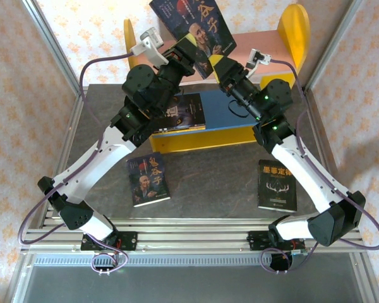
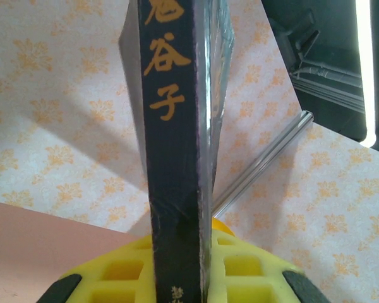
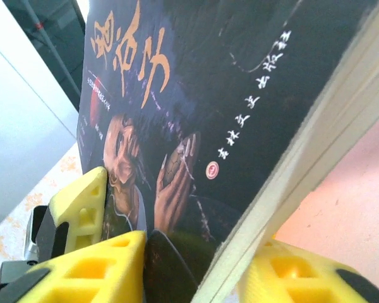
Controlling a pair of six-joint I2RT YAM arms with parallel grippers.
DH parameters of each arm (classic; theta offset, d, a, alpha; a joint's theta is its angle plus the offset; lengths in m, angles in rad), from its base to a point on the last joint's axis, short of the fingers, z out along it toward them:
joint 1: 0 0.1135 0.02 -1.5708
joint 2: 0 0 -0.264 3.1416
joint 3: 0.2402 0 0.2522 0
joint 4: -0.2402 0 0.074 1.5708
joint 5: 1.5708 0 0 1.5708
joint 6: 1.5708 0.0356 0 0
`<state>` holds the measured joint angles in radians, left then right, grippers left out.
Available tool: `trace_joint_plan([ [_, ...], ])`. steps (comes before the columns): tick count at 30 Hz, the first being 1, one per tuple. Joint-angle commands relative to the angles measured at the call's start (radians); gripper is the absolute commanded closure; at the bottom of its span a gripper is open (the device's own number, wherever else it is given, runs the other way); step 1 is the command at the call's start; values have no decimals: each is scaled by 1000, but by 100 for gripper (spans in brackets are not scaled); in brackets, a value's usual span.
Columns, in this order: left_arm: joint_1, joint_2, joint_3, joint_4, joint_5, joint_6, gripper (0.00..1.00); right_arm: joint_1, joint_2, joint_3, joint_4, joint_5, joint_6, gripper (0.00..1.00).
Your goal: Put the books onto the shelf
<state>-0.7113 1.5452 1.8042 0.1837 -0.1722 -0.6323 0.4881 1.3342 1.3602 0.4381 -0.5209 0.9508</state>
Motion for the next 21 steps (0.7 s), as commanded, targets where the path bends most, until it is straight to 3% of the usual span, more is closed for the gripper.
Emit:
trace_joint_plan([
  [1,-1,-25,16,63,11,-1,100,6,-7,26,55,-2,-14,70],
  [5,0,-19,47,5,35,15,100,6,-16,36,21,-8,-39,76],
  [9,0,-39,22,-2,14,35,93,6,-46,39,-27,-2,-97,81],
  [12,0,-55,-4,3,-9,53,84,6,-67,47,-76,2,-142,82],
  [15,0,-59,-2,-23,-15,80,69,2,-73,64,-124,-1,-180,84],
  [21,2,-97,-22,-121,-71,176,52,-21,-78,98,-218,-19,-239,86],
])
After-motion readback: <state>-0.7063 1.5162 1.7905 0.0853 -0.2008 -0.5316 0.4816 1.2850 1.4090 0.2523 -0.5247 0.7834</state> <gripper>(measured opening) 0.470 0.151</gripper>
